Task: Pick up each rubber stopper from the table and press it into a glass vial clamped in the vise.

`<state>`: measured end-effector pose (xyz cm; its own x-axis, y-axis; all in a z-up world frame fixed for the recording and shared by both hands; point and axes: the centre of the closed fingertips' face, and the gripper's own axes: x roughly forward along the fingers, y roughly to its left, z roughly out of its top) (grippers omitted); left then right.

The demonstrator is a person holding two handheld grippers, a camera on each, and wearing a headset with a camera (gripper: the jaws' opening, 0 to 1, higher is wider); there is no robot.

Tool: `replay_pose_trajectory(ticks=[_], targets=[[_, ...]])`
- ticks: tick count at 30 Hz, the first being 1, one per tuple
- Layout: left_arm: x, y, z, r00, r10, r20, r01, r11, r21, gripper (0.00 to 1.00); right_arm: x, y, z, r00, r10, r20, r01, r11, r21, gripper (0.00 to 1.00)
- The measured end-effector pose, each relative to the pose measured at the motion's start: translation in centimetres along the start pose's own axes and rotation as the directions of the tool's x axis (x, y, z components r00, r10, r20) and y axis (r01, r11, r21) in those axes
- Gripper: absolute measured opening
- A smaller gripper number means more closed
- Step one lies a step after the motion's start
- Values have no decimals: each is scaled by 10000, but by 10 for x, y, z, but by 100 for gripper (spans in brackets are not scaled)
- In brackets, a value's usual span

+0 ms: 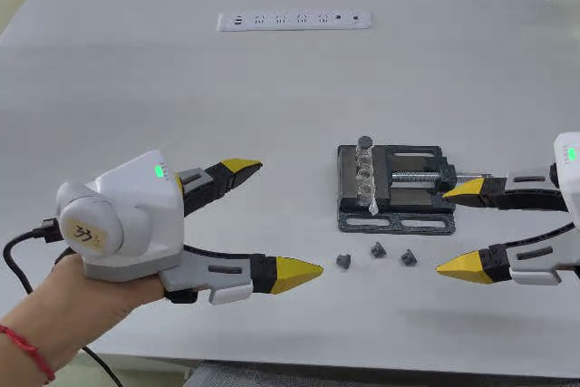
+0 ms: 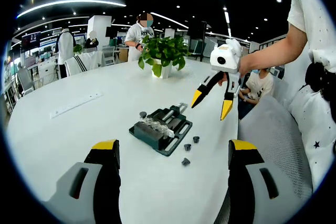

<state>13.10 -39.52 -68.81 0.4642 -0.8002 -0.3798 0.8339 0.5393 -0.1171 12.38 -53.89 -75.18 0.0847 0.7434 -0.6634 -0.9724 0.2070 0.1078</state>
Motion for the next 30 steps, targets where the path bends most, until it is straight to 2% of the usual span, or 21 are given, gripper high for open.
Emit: replay_pose_trajectory(ticks=[4, 13, 22, 30], targets=[[0, 0, -1, 10000, -3, -30, 3, 10000, -2, 84, 6, 4, -8, 9997, 184, -148, -184, 9998, 8, 46], [0, -2, -3, 9999, -7, -101, 6, 10000, -54, 84, 23, 3, -23, 9974, 535, -484, -542, 9984, -146, 38], [1, -2, -5, 9999, -19, -141, 18, 9999, -99, 83, 44, 1, -35, 9896, 961, -1072, -1024, 9932, -551, 28], [3, -1, -7, 9998, -41, -180, 38, 9999, -155, 83, 56, -2, -32, 9844, 1204, -1279, -1330, 9866, -946, 21]])
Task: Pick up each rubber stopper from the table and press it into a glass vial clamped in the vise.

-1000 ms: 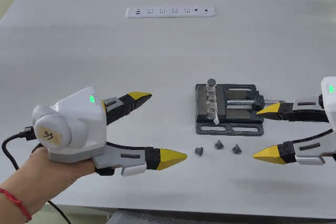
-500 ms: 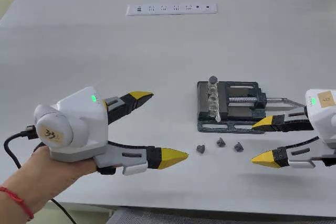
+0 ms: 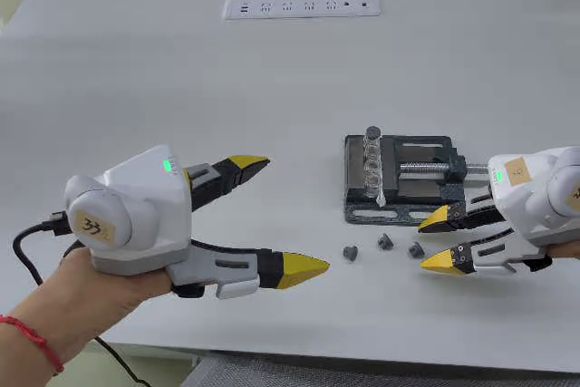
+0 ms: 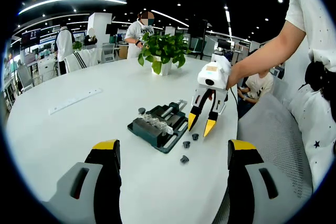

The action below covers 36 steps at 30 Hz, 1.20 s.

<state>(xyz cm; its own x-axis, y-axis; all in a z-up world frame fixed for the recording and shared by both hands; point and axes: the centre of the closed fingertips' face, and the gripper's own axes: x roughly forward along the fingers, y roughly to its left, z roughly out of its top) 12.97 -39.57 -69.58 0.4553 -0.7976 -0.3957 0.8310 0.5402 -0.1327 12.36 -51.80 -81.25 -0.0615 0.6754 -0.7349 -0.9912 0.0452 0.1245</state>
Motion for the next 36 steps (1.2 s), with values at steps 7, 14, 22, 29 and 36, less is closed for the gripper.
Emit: replay_pose_trajectory(ticks=[7, 14, 22, 29, 36], targets=[[1, 2, 0, 10000, 36, -1, -36, 10000, -41, 83, 5, 1, -4, 9992, 337, -225, -342, 9991, -232, 17], [2, 4, -3, 10000, 36, -8, -36, 10000, -89, 83, 5, 0, -7, 9984, 428, -363, -441, 9984, -347, 11], [5, 4, -2, 10000, -18, 3, 18, 10000, -93, 82, 4, 0, -7, 9985, 410, -373, -422, 9986, -326, 7], [8, 2, 0, 9999, -92, 41, 93, 9999, -51, 81, 5, 2, -6, 9990, 346, -299, -351, 9993, -152, 6], [11, -3, 2, 9997, -223, 81, 223, 9997, 32, 79, -1, 7, 1, 9995, 279, -151, -280, 9996, -51, 6]])
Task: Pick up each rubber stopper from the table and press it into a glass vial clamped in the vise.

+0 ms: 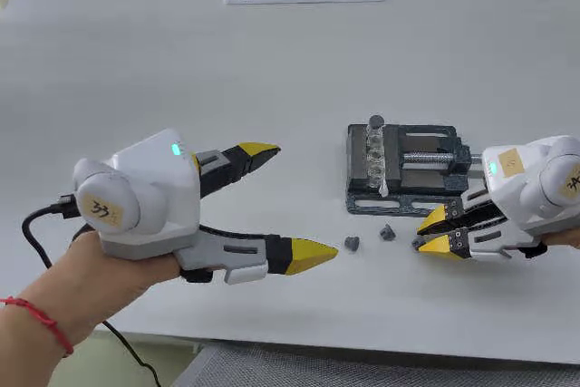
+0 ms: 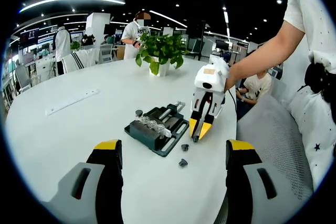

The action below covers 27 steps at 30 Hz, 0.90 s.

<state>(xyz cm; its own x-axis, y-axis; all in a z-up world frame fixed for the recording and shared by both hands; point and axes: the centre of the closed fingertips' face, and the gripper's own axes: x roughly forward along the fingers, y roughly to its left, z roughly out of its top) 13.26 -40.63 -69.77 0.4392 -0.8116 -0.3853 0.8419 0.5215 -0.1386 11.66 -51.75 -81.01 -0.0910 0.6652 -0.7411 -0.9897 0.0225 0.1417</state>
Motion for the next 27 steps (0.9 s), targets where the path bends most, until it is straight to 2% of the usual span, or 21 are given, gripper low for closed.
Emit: replay_pose_trajectory(ticks=[5, 9, 11, 14, 20, 23, 27], targets=[[5, -7, 2, 9998, -175, 46, 175, 9998, 108, 76, -13, 1, 13, 9992, -248, 328, 247, 9997, 29, 6], [12, -17, 7, 9991, -418, 90, 415, 9985, 367, 69, -29, 1, 34, 9943, -473, 953, 472, 9989, 34, 6], [15, -23, 8, 9982, -604, 48, 600, 9966, 564, 61, -38, 2, 47, 9898, -616, 1282, 622, 9981, -4, 6], [21, -28, 11, 9972, -734, 110, 723, 9944, 774, 55, -48, 4, 61, 9849, -702, 1585, 728, 9973, -106, 6], [28, -35, 20, 9957, -894, 244, 862, 9902, 1094, 44, -64, 13, 90, 9759, -640, 2088, 729, 9967, -353, 6], [31, -38, 23, 9950, -979, 176, 940, 9831, 1570, 40, -70, 19, 103, 9708, -568, 2332, 688, 9967, -434, 6], [33, -43, 27, 9942, -1069, 87, 1029, 9733, 2052, 28, -76, 23, 114, 9641, -459, 2616, 587, 9974, -416, 6]])
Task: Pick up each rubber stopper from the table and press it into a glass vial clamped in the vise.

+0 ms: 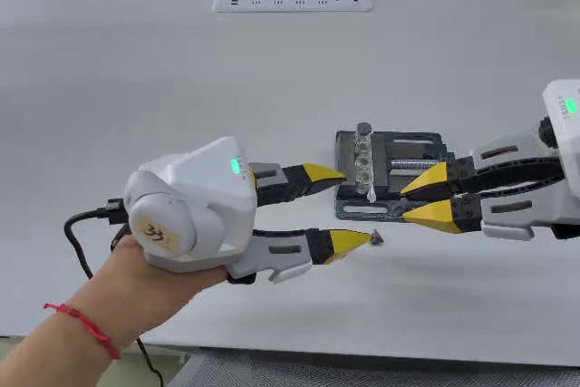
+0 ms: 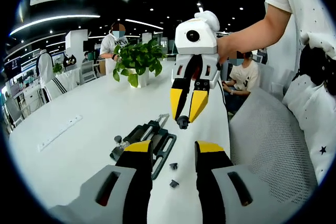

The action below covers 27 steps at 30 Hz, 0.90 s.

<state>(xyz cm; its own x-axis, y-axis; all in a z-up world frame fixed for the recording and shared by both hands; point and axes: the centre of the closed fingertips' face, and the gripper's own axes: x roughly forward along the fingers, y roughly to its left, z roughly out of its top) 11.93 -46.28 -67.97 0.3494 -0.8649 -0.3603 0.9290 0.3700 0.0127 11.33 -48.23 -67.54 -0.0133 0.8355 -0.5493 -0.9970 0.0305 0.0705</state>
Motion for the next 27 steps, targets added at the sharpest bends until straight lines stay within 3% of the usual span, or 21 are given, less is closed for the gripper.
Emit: replay_pose_trajectory(ticks=[8, 27], targets=[[1, -6, 13, 9985, -157, 522, 131, 9986, 505, 13, -1, 2, 11, 9988, 114, 480, -139, 9985, 522, 5], [1, -11, 31, 9950, -362, 928, 285, 9962, 827, 7, 1, 5, 23, 9959, 248, 873, -349, 9927, 1153, 5]])
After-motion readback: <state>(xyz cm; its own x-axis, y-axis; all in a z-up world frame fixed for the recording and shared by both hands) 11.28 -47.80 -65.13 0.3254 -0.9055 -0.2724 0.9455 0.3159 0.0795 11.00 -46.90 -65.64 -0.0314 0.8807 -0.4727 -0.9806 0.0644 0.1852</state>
